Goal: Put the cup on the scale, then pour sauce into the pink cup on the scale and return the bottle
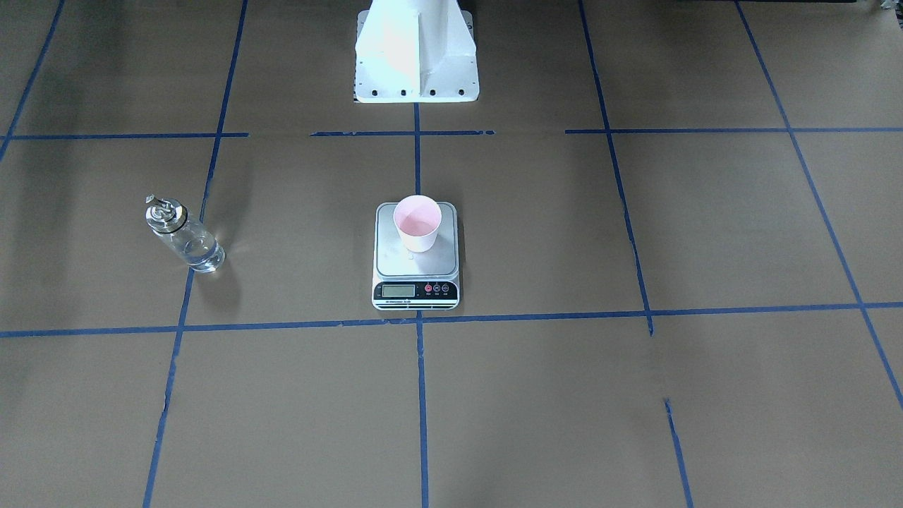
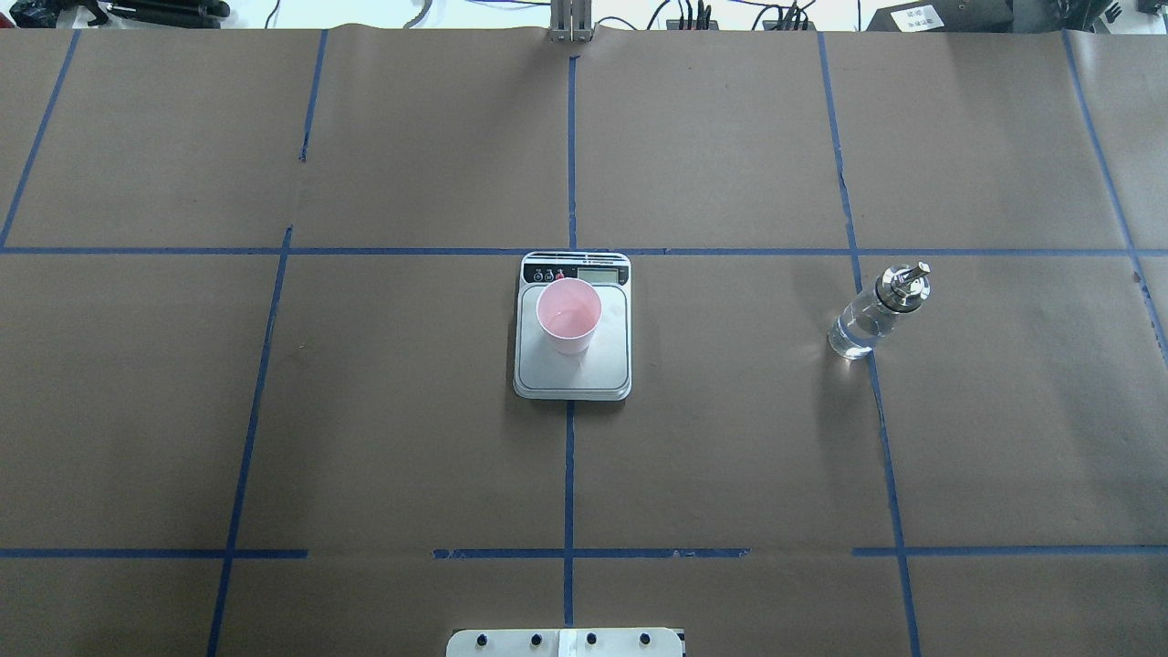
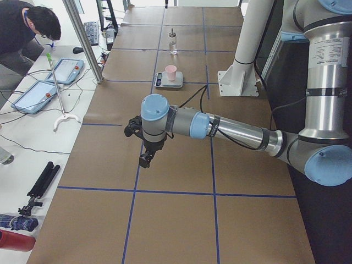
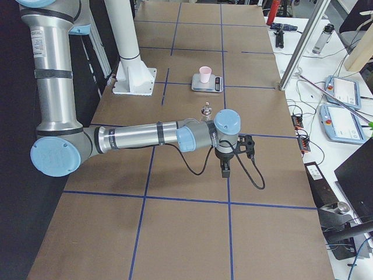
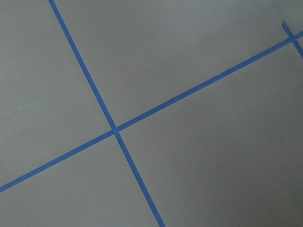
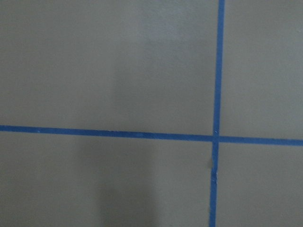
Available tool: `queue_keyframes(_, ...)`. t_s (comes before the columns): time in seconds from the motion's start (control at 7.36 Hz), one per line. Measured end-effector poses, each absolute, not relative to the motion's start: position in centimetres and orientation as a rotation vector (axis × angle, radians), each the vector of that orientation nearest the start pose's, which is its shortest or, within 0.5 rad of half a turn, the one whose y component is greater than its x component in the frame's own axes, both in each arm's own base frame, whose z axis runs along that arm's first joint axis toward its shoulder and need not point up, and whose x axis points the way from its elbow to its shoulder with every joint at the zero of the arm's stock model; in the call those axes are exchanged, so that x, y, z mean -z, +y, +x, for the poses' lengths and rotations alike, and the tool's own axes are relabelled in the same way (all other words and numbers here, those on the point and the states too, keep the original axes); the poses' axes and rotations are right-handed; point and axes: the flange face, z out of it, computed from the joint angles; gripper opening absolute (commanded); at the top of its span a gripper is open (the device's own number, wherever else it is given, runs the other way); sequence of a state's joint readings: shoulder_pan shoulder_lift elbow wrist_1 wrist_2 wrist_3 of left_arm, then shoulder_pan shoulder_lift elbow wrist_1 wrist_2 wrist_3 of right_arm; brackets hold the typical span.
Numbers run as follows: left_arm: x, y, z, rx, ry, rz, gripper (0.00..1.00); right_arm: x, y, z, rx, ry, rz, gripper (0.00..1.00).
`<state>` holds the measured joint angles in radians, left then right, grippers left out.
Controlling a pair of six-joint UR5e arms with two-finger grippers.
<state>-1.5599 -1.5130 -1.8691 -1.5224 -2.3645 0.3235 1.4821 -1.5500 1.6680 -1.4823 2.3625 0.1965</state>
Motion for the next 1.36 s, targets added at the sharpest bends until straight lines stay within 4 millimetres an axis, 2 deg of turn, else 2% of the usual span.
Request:
queue_keyframes(0.41,-57.1,-46.6,-6.3,-0.352,0.762,0.247,1.00,-64.7,-46.3,4.2,-0.095,-0.793,-0.016,1.00)
queue_keyframes(0.54,-58.2,-46.5,-6.6,-0.333,0.763,0.224,1.00,-65.8,-44.8,4.6,-0.100,-0.795,-0.013,1.00)
queue_keyframes(0.81,-60.7,-46.3,-6.8,-0.306,0.773,0.176,1.00,-66.7,-43.4,4.9,-0.103,-0.796,-0.006,1.00)
queue_keyframes(1.36,-63.9,-45.0,-6.9,-0.281,0.786,0.122,1.00,-66.7,-43.2,4.9,-0.102,-0.795,-0.002,1.00)
